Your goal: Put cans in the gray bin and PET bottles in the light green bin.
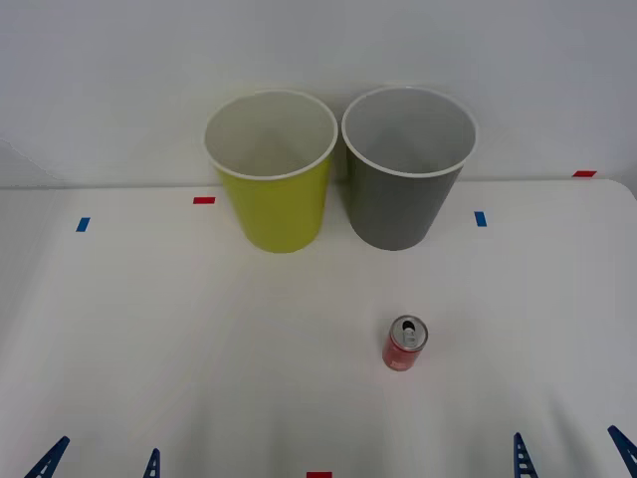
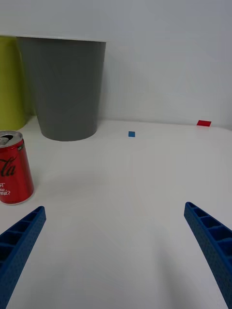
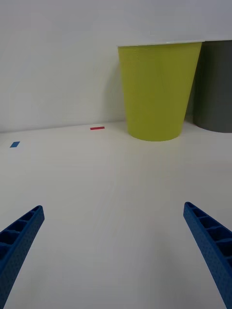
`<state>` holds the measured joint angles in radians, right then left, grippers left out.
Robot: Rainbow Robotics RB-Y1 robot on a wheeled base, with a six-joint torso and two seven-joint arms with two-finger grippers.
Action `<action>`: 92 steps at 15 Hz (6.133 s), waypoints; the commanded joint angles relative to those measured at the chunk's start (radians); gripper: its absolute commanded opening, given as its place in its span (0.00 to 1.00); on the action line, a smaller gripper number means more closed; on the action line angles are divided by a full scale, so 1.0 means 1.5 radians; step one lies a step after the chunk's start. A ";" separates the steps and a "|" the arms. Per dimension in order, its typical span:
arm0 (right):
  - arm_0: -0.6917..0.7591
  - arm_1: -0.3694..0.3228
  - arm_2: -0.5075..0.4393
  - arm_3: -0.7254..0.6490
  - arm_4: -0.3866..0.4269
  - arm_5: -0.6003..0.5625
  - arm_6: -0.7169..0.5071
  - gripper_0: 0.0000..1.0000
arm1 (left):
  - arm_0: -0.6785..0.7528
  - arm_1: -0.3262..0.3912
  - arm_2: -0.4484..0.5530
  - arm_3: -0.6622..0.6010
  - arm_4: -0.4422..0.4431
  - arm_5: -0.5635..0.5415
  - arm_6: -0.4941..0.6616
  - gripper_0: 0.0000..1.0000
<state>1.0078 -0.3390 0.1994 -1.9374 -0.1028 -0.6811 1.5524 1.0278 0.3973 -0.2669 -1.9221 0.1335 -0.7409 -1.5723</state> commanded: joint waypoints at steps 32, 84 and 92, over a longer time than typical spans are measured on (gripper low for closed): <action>0.000 0.000 0.000 0.000 0.000 0.000 0.000 1.00 | 0.000 0.000 0.000 0.000 0.000 0.000 0.000 1.00; -0.164 0.147 0.137 0.121 0.072 0.048 0.110 1.00 | 0.000 0.000 0.000 0.000 0.000 0.000 0.000 1.00; -0.260 0.213 0.097 0.194 0.106 0.043 0.106 1.00 | 0.000 0.000 0.000 0.000 0.000 0.000 0.000 1.00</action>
<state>0.6356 -0.0251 0.3525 -1.6601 0.0544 -0.6164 1.7144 1.0278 0.3973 -0.2669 -1.9221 0.1335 -0.7409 -1.5723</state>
